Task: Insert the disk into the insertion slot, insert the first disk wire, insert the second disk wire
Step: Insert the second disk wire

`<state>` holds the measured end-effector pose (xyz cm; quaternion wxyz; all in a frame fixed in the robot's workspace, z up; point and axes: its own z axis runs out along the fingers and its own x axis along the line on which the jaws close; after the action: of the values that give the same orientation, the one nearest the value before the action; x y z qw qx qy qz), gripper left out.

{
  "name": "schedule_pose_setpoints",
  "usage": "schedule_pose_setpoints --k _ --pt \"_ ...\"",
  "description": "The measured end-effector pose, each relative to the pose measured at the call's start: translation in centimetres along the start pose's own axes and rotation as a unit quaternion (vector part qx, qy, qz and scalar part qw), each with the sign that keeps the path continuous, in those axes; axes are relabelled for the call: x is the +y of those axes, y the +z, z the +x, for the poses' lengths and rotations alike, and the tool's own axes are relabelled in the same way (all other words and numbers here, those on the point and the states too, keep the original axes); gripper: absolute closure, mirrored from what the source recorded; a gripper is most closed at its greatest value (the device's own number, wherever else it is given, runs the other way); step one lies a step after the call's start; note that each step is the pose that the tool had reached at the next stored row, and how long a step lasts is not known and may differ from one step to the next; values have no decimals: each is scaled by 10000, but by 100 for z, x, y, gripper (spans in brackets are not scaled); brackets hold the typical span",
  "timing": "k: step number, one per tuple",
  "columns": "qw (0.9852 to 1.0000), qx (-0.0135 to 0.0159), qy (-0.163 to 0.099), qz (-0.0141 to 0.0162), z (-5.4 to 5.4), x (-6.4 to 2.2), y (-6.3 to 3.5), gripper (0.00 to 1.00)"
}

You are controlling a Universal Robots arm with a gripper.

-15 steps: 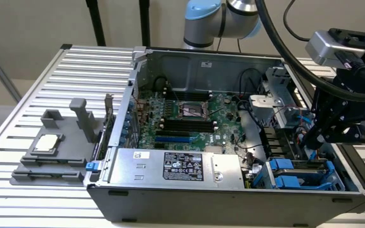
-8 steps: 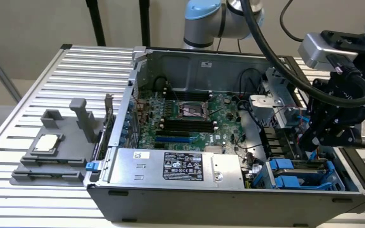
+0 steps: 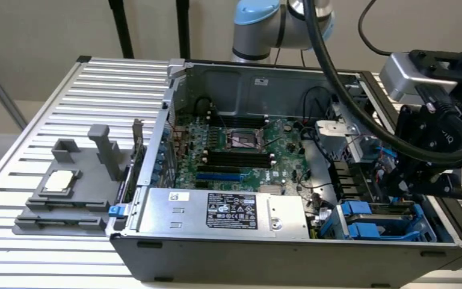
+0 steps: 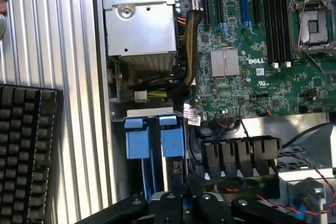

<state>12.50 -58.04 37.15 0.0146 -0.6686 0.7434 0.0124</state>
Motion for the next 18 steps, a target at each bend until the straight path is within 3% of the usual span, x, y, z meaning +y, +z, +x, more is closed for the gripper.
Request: schedule_pose_setpoints --k 6,8,11,14,18 --pt "10000 -91 -3 35 54 61 71 84" --pt "9999 -134 -6 69 57 68 89 84" --pt "9997 -196 -14 147 59 70 111 84" --pt "9996 -220 -25 200 64 74 146 84" --pt "9994 -241 -47 242 66 77 205 84"
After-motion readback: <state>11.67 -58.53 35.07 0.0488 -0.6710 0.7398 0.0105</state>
